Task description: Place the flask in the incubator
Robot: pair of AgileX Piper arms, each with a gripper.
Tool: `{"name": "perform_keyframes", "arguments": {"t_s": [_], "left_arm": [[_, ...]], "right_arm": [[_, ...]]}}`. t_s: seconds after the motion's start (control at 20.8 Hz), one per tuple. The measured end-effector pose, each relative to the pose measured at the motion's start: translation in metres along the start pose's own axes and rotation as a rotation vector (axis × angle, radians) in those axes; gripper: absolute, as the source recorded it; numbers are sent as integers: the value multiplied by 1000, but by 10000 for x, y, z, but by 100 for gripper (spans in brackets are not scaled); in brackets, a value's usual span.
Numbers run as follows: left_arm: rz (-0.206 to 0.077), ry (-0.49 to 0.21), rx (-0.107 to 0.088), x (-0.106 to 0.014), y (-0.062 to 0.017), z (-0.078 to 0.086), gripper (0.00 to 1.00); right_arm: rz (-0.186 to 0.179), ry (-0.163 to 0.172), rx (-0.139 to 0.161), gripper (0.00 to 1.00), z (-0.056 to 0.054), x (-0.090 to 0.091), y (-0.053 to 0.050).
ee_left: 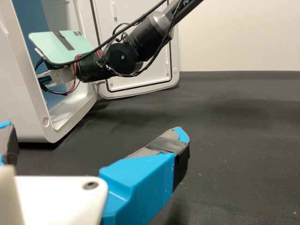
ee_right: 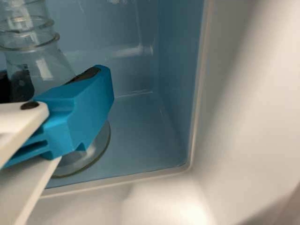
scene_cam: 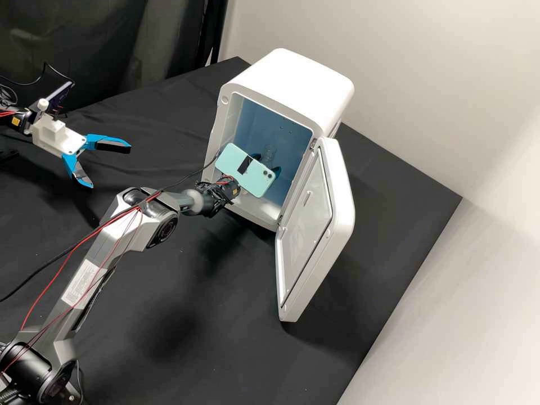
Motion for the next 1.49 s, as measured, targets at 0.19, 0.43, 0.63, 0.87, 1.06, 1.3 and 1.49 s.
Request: {"name": "perform_keyframes", "arguments": {"t_s": [0.19,0.43,0.63,0.87,1.06,1.3,1.49], "left_arm": [[0,0,0,0,0,0,100],[0,0,0,0,0,0,100],[0,0,0,0,0,0,100],[0,0,0,0,0,0,100],[0,0,0,0,0,0,100],[0,0,0,0,0,0,100],[0,0,0,0,0,0,100]], "right_arm": [[0,0,0,0,0,0,0],[-2,-1,0,100,1,0,-2],[-7,-1,-7,100,1,0,-7],[-28,-15,-8,100,13,0,-25],[-52,-19,-23,100,25,1,-54],[-69,-13,-19,100,51,-8,-70],[-101,-40,13,100,133,-18,-78]]}}
